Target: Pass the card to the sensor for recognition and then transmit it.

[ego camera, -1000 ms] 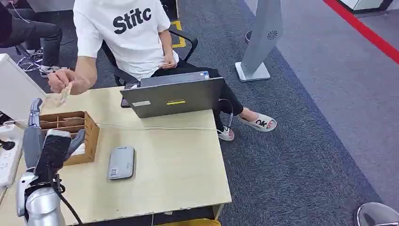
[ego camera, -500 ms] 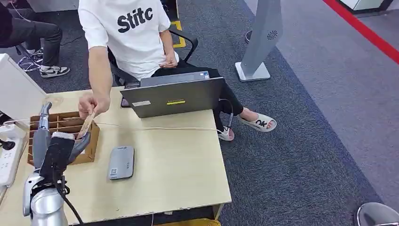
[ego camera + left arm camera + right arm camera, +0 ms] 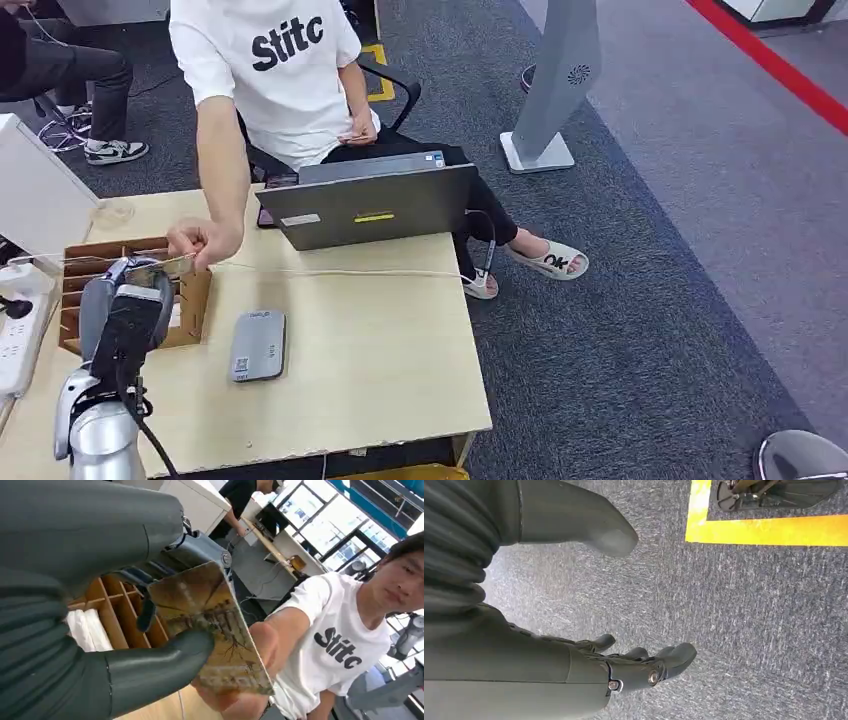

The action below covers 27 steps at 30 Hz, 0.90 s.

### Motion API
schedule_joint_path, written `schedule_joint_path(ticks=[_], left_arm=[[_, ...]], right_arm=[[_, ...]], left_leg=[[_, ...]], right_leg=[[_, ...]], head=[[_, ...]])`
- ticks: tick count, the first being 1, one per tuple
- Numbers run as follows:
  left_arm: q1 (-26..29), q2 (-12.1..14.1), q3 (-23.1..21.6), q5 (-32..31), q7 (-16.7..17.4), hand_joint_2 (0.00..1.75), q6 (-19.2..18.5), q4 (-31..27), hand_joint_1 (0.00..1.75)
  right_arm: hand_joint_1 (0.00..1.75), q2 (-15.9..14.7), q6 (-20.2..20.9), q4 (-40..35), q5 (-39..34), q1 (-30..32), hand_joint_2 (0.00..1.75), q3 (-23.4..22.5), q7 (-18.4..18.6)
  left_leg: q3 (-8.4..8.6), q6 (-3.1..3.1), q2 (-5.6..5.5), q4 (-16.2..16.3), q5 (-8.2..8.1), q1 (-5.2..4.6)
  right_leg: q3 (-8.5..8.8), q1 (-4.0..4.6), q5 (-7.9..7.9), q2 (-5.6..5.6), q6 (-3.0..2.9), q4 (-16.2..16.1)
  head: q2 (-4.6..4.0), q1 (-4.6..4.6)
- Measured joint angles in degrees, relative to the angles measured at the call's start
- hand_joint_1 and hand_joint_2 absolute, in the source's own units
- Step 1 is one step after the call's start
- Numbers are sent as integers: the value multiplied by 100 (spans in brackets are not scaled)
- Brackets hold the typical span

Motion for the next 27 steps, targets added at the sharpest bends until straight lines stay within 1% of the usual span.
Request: schedule_joint_path(ticks=[10,11,12,14,17,22,27], left_arm=[[18,15,-2,42,-15,175,-44,55,175],[41,20,-22,44,-22,175,-89,61,175],[131,42,-140,173,-13,175,-273,61,175],[199,66,-199,212,-11,175,-330,61,175],[313,176,-360,155,41,175,-387,61,175],[525,454,-780,-342,381,175,-293,61,175],[580,732,-1117,-1043,912,175,-173,94,175]], right_arm=[[0,-2,0,0,48,-1,175,0,7],[0,-2,0,0,59,0,175,-6,7],[0,-2,0,0,63,-1,175,-35,7],[0,-2,0,0,63,0,175,-57,7],[0,-2,-4,0,63,1,175,-135,7],[0,-2,-9,0,70,0,175,-238,26],[0,-2,-9,0,105,-1,175,-334,26]], left_leg=[[0,0,0,0,0,0],[0,0,0,0,0,0],[0,0,0,0,0,0],[0,0,1,0,0,0],[0,0,1,0,0,0],[0,0,1,-1,0,1],[-1,0,1,-1,0,1]], right_leg=[[0,0,0,0,0,0],[0,0,0,0,0,0],[0,0,0,0,0,0],[0,0,0,1,0,0],[0,0,0,1,0,0],[-2,0,-1,0,0,0],[-2,0,-1,1,0,0]], head=[[0,0],[0,0],[0,0],[0,-2],[0,0],[0,0],[0,0]])
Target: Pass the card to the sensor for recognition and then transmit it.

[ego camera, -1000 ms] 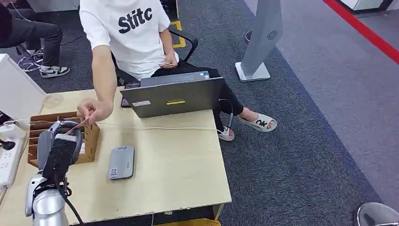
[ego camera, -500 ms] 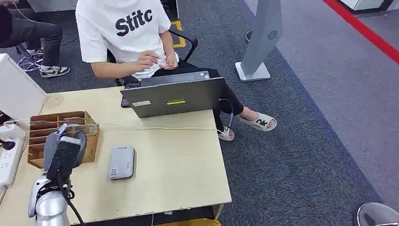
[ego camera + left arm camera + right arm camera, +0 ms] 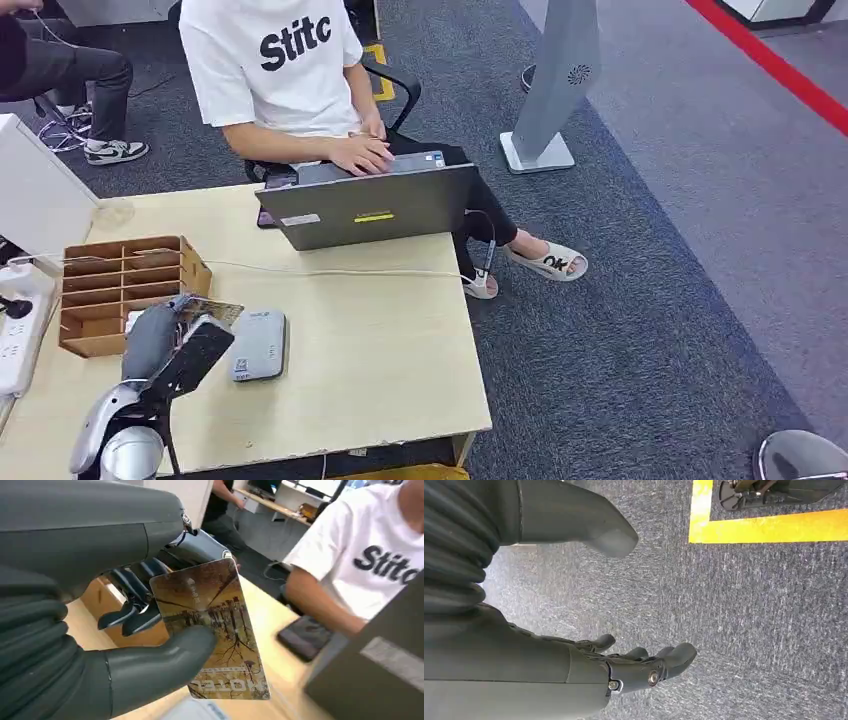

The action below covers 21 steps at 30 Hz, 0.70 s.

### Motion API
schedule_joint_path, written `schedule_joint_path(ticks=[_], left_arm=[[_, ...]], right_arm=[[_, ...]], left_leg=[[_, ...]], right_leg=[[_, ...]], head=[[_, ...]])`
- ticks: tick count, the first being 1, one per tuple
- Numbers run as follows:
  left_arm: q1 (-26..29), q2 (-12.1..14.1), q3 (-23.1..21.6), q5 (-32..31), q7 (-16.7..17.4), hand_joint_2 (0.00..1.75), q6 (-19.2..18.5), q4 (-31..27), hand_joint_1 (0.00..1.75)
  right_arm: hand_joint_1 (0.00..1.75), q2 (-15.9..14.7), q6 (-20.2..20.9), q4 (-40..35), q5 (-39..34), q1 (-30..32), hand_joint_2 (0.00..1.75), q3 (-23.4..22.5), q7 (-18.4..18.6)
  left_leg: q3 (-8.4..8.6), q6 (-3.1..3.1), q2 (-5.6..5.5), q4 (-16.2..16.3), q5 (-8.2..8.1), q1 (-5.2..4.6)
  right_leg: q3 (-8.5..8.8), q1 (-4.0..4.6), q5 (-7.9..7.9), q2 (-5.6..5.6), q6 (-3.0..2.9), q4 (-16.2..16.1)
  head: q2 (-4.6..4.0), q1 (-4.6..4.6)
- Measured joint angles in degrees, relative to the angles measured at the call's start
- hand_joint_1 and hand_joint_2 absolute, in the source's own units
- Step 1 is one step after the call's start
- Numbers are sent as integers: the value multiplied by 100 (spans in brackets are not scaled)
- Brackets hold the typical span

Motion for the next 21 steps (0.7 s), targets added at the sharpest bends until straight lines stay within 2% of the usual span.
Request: schedule_joint_path(ticks=[3,6,21], left_arm=[[-6,124,-133,-406,306,175,26,107,175],[-40,190,-190,-644,432,175,72,291,175],[-212,196,-406,-1129,319,175,317,1019,175]], right_arm=[[0,0,-11,0,2,-2,175,-72,0],[0,0,-15,0,24,-3,175,-103,2],[0,0,11,0,164,-9,175,-223,4]], left_leg=[[0,0,0,0,0,-1],[0,0,1,0,0,-1],[0,0,1,0,0,-1]], right_leg=[[0,0,0,0,0,0],[-1,0,0,0,0,0],[-2,0,0,0,0,0]], head=[[0,-2],[0,0],[0,-2]])
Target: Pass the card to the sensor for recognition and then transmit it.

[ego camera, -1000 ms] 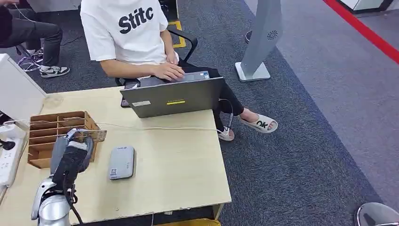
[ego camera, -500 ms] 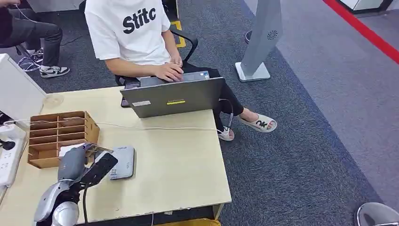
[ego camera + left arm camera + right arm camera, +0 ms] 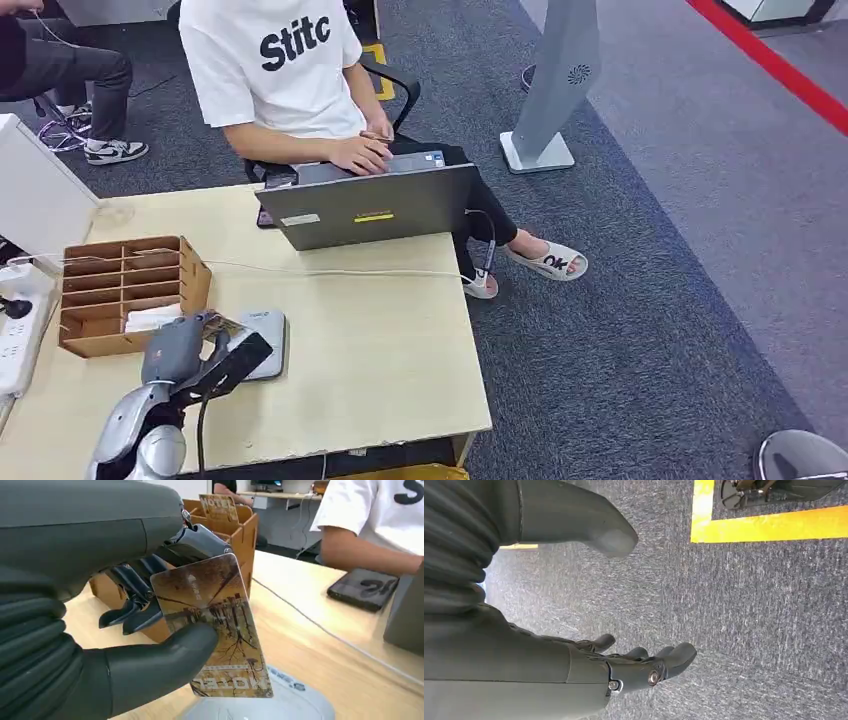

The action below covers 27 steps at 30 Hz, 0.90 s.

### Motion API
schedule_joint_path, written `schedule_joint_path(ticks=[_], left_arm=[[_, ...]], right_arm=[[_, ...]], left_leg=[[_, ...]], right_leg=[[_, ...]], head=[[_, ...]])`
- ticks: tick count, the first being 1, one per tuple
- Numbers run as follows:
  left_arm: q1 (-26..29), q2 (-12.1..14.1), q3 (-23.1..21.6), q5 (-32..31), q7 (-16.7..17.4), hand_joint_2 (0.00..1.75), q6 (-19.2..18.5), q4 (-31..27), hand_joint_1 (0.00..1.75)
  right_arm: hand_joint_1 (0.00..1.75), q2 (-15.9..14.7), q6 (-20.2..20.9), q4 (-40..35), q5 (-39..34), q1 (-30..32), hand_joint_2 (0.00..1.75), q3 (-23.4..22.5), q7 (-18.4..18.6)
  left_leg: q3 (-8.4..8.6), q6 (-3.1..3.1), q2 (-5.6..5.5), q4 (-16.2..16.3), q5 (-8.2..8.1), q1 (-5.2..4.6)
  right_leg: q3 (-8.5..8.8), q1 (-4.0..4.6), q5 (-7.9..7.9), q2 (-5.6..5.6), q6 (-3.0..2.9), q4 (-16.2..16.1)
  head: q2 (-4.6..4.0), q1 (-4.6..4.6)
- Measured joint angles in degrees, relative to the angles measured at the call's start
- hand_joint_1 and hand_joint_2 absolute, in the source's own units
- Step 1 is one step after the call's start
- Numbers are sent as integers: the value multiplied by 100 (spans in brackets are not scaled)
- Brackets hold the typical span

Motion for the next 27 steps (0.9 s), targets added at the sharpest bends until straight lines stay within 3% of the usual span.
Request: schedule_joint_path(ticks=[17,27], left_arm=[[-115,-26,-15,-105,-7,175,118,496,175],[-162,0,4,48,-131,175,177,236,175]], right_arm=[[0,0,68,2,103,-4,175,-2,17],[0,0,59,7,212,-3,175,-76,26]], left_leg=[[1,0,-1,0,0,0],[0,-1,0,0,1,1]], right_leg=[[3,0,0,-1,0,0],[2,0,1,-1,0,1]], head=[[0,2],[0,0]])
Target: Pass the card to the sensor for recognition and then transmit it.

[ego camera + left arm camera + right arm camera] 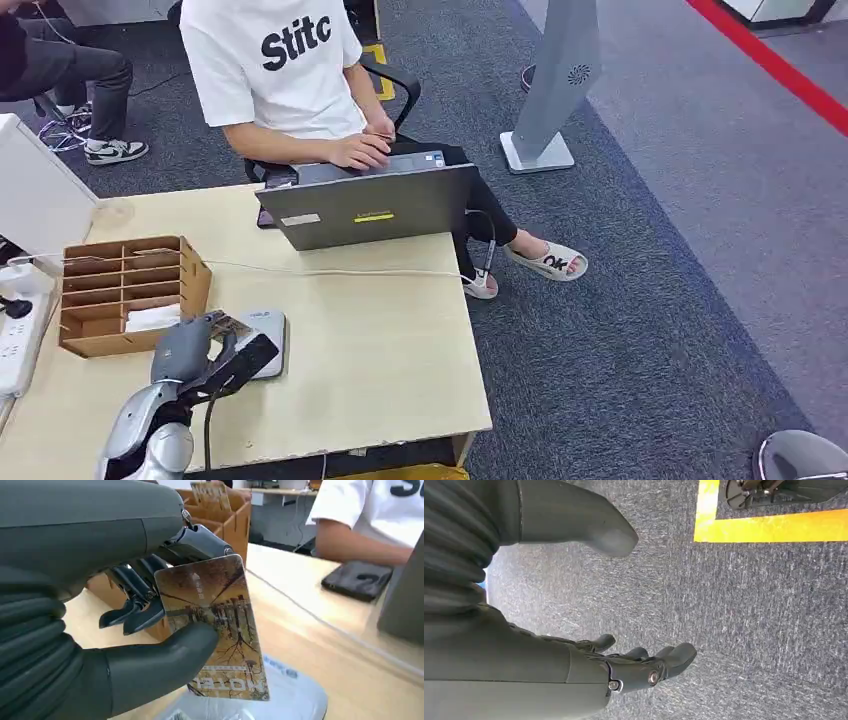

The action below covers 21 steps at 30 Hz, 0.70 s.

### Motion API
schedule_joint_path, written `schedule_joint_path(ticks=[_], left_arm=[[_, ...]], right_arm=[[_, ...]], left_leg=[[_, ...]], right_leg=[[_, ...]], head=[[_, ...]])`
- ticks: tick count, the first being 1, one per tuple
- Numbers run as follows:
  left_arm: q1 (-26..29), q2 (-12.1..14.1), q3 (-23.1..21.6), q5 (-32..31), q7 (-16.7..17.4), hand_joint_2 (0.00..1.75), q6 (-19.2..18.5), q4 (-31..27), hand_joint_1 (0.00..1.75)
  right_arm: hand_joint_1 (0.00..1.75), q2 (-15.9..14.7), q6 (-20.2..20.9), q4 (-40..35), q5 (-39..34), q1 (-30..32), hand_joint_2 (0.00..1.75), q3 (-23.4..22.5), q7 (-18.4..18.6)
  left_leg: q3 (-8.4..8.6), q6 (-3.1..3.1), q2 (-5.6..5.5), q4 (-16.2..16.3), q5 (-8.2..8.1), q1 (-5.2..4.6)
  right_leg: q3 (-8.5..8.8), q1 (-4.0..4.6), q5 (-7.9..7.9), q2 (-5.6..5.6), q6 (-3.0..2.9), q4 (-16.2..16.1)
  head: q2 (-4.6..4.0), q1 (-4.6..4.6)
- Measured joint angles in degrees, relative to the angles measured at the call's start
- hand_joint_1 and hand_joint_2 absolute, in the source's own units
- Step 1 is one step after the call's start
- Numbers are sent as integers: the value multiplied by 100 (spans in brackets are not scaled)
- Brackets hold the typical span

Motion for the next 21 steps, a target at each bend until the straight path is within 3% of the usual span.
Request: schedule_joint_path(ticks=[11,21], left_arm=[[-406,11,359,92,20,175,-111,-1066,175],[-793,26,717,-345,179,175,-13,-1270,175]], right_arm=[[0,0,2,0,146,-1,175,-105,-11],[0,0,20,0,300,-14,175,-107,-52]], left_leg=[[-2,0,-2,0,0,0],[-2,-1,-2,0,1,0]], right_leg=[[0,0,0,-1,0,0],[0,0,0,-1,0,1]], head=[[0,0],[0,2]])
